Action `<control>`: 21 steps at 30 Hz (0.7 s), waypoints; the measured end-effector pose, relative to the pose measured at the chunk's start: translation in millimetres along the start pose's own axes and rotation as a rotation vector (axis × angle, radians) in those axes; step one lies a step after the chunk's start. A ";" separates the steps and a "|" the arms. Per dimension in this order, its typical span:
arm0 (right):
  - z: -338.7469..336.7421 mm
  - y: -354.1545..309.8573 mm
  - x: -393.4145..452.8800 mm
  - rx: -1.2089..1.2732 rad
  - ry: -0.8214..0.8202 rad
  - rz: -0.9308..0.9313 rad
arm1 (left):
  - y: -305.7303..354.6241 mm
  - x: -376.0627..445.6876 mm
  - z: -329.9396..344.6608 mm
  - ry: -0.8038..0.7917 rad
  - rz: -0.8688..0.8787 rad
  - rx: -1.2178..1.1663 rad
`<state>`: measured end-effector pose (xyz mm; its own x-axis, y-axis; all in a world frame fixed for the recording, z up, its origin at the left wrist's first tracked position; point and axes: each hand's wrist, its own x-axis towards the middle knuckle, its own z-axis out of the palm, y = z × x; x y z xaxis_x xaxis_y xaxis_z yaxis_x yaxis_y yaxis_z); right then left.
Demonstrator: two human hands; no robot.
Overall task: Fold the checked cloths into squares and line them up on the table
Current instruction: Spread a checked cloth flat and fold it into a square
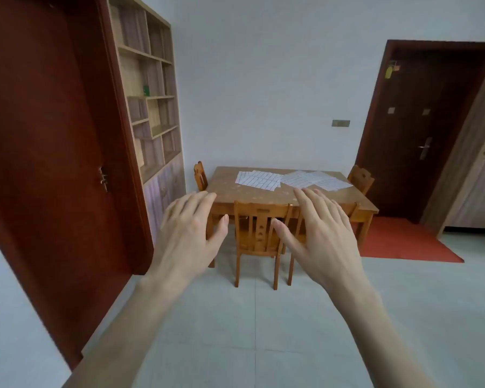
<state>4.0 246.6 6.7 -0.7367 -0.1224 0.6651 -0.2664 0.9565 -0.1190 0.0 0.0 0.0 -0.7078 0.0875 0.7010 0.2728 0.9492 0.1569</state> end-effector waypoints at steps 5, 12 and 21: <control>54.2 35.8 67.0 0.000 -0.031 0.018 | -14.8 62.1 55.8 -0.021 -0.028 0.011; 135.6 59.8 142.1 0.010 -0.052 -0.012 | -45.2 127.7 125.0 -0.028 -0.042 0.050; 252.5 67.4 245.7 -0.023 -0.089 -0.002 | -122.6 220.0 226.6 -0.047 -0.040 0.029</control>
<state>-351.8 214.2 -24.1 -0.7885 -0.1463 0.5974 -0.2543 0.9619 -0.1001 -336.9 -28.7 -22.7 -0.7479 0.0633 0.6608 0.2254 0.9605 0.1630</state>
